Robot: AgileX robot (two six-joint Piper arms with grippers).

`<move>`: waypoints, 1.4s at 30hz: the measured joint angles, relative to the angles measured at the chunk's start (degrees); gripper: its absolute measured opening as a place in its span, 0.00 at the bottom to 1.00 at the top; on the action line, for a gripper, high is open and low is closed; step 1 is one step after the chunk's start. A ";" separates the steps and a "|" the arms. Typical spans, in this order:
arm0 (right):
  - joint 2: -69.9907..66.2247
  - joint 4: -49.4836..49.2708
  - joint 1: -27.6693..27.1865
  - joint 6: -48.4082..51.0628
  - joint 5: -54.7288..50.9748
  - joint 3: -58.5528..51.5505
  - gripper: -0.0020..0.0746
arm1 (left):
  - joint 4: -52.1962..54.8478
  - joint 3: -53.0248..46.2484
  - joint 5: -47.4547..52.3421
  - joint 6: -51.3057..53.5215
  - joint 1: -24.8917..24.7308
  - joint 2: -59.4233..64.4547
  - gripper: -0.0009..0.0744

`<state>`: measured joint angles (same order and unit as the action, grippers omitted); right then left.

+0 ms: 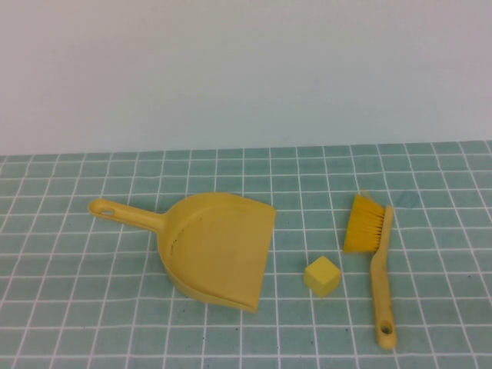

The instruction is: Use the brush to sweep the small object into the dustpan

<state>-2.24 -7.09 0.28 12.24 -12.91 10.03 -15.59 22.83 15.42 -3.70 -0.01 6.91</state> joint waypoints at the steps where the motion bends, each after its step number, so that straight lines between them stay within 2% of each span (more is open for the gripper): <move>1: -1.28 0.00 0.00 0.22 -1.92 2.18 0.02 | -0.64 2.18 2.80 0.12 0.00 2.13 0.01; 5: -7.29 0.00 0.00 0.77 -10.72 11.13 0.02 | -1.21 9.63 11.71 1.20 0.00 10.71 0.01; 8: -13.26 -1.05 0.00 0.77 -19.79 17.77 0.02 | -1.21 13.37 14.12 2.60 -0.45 16.38 0.01; 15: -29.26 -9.38 0.00 2.72 -37.71 30.83 0.02 | -1.02 13.40 11.16 2.73 -3.32 22.27 0.01; 22: -42.49 -12.75 0.00 10.01 -49.23 36.60 0.02 | -1.17 13.30 16.40 2.73 -3.40 27.16 0.01; 29: -52.91 -13.02 5.21 10.43 -50.27 36.60 0.03 | -4.04 13.30 20.47 5.53 -3.40 35.07 0.01; 36: -65.31 -9.69 15.40 0.58 -44.88 37.72 0.03 | -6.83 12.76 18.96 9.54 -3.40 40.01 0.01; 42: -78.57 -4.23 25.71 -5.06 -39.93 44.48 0.03 | -7.08 12.25 17.26 10.38 -3.40 40.03 0.01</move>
<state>-80.81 -11.31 25.99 7.18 -52.84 54.51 -22.67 35.09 32.68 6.67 -3.41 46.94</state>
